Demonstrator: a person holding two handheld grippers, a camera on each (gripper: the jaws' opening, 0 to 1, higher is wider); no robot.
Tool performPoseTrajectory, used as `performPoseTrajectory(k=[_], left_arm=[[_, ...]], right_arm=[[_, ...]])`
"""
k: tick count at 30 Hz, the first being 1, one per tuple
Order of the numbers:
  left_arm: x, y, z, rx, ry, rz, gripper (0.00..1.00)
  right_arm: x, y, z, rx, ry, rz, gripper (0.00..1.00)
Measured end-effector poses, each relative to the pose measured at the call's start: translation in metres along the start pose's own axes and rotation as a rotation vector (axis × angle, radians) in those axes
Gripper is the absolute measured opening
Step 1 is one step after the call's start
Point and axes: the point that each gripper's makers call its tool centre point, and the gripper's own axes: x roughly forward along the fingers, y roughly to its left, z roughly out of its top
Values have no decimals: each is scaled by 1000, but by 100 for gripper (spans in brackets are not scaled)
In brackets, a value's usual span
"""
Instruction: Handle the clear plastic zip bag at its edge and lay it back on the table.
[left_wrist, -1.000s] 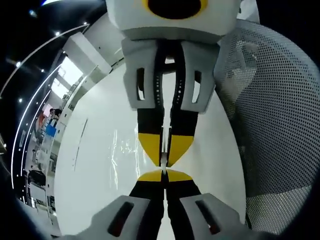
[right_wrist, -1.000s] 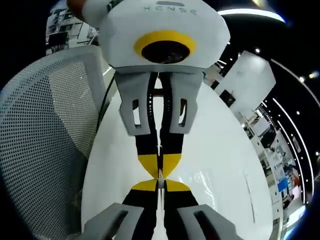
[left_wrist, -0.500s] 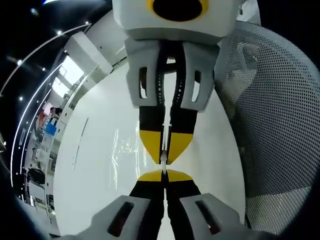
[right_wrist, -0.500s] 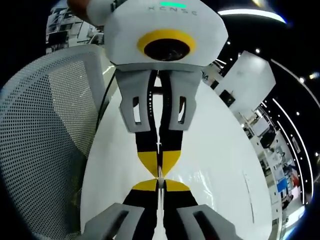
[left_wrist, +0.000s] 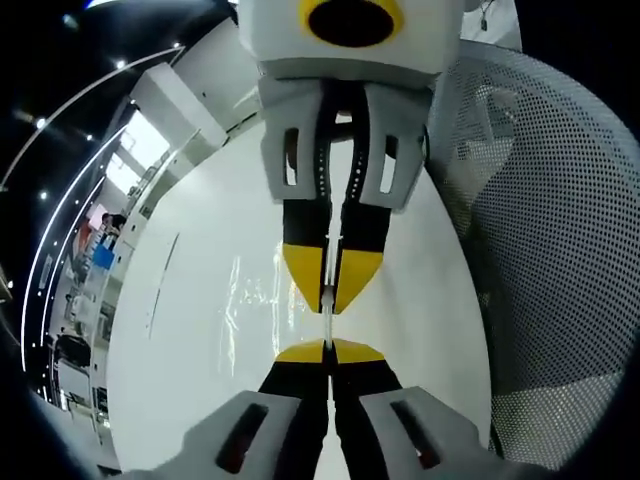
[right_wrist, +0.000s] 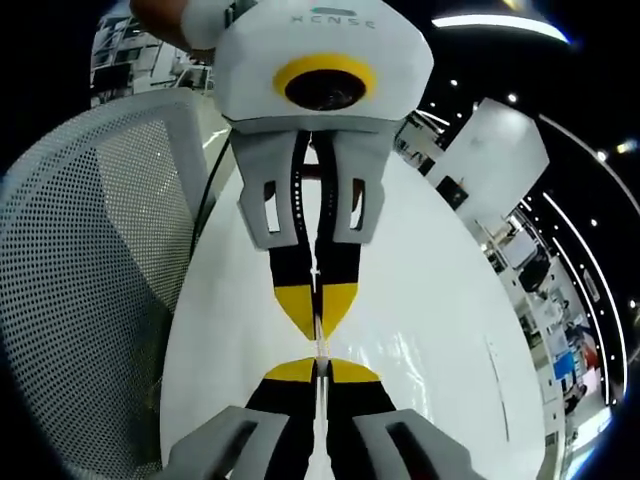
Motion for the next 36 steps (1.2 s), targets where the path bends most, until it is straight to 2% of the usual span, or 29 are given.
performPoseTrajectory(k=[36], left_arm=[[-10, 4, -6, -3, -2, 10, 0]], right_arm=[[-9, -2, -12, 36, 12, -26, 0]])
